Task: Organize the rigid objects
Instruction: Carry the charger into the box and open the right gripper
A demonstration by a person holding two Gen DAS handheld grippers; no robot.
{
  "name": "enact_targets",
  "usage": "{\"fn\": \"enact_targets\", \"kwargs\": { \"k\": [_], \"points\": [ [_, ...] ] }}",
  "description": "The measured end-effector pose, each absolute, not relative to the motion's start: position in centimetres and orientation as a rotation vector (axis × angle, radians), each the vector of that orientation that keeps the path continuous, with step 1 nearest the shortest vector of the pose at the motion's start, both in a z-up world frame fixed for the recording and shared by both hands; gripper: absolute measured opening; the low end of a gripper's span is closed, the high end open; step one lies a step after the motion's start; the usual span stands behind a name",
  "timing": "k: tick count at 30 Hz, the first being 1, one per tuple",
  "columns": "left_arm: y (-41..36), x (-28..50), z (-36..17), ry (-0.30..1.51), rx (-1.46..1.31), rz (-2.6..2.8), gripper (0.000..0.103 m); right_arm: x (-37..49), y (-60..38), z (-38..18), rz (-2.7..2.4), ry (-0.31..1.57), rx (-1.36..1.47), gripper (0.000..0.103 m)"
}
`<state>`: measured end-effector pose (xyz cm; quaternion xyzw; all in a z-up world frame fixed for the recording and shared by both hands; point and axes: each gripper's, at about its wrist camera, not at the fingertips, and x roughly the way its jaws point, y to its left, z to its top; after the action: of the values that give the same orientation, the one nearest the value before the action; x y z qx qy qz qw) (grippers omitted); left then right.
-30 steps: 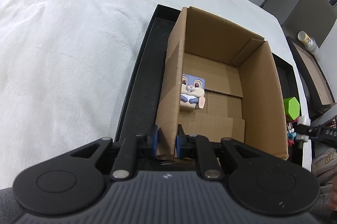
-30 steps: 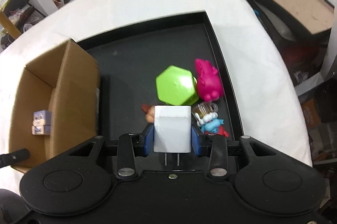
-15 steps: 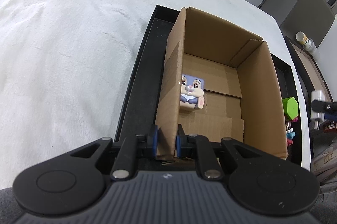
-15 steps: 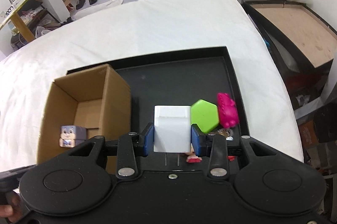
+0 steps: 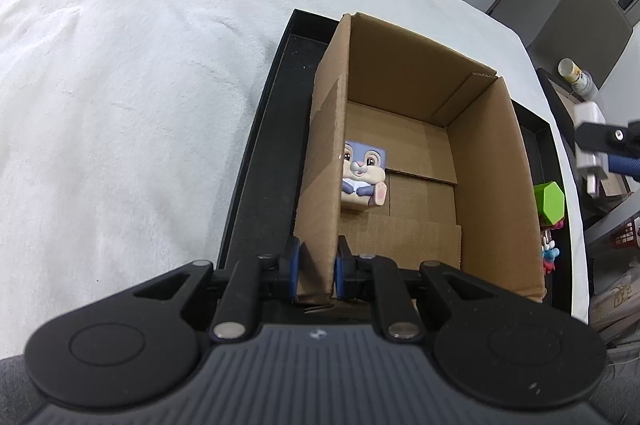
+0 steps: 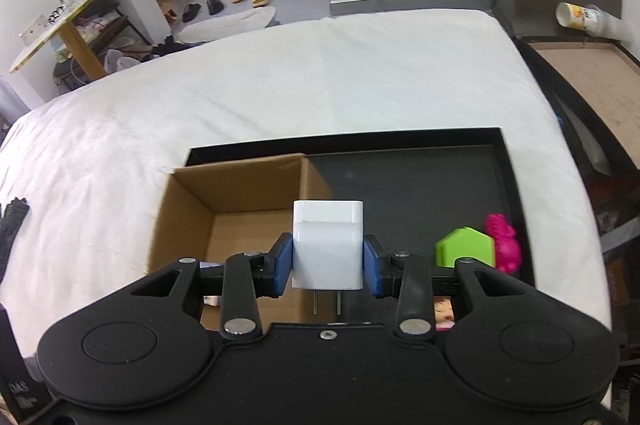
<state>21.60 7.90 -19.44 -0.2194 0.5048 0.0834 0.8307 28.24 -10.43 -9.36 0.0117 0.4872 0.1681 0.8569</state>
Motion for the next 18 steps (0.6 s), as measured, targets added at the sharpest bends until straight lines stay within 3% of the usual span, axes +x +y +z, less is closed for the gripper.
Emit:
{"fn": "enact_targets", "kwargs": {
  "k": [18],
  "points": [
    [8.0, 21.2, -19.6, 1.061, -0.466, 0.154, 0.016, 28.9, -3.0, -11.8, 0.501, 1.116, 0.036, 0.036]
  ]
}}
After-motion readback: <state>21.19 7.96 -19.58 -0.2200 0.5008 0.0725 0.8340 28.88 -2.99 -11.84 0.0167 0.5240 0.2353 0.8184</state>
